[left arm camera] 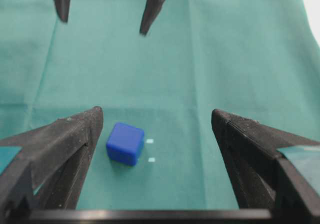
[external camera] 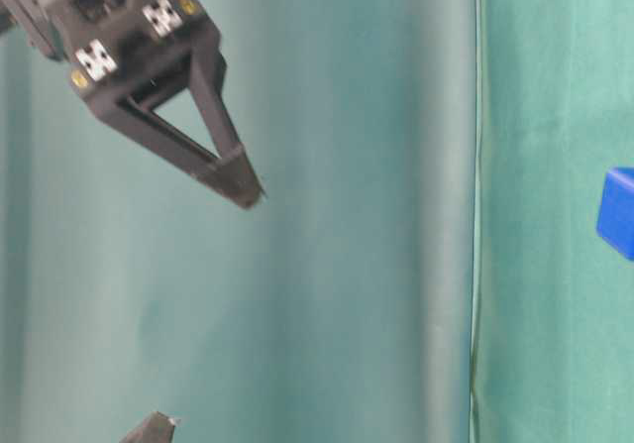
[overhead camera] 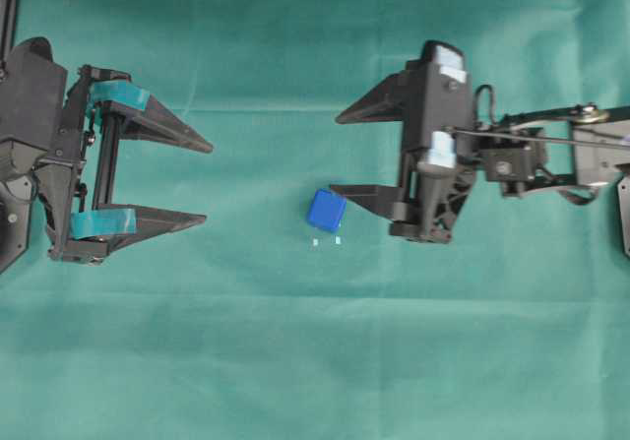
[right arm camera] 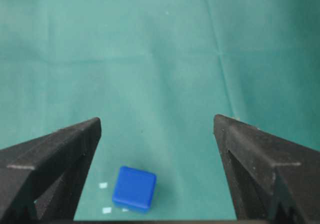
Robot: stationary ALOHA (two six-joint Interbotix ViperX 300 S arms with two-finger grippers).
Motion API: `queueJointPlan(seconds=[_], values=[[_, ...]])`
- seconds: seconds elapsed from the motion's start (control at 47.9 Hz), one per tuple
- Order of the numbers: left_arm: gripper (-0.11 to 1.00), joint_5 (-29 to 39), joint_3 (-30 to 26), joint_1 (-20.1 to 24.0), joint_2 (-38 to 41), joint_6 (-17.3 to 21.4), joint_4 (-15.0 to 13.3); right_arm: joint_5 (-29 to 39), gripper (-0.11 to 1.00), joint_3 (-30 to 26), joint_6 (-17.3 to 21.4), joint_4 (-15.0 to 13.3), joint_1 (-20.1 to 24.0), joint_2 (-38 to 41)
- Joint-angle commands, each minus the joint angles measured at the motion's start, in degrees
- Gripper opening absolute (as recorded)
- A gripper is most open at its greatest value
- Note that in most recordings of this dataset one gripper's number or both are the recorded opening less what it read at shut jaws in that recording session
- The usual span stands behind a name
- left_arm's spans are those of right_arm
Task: Handover the blue block to the right arm after grasping it with the left arm, then place it in the designated position.
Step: 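Open the right gripper to release the cube and lift away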
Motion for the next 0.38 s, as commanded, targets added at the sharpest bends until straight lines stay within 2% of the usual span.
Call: queueJointPlan(seconds=[0.0,0.355], values=[[1.00,-0.3,-0.6,-0.2,-0.2,0.0,0.0,-1.7,0.88,0.6,0.0,-0.6,0.2,-3.3],[1.00,-0.3,-0.5,-0.2,-0.2,0.0,0.0,-8.4,0.88,6.9,0.1,-2.1,0.2,-11.7]])
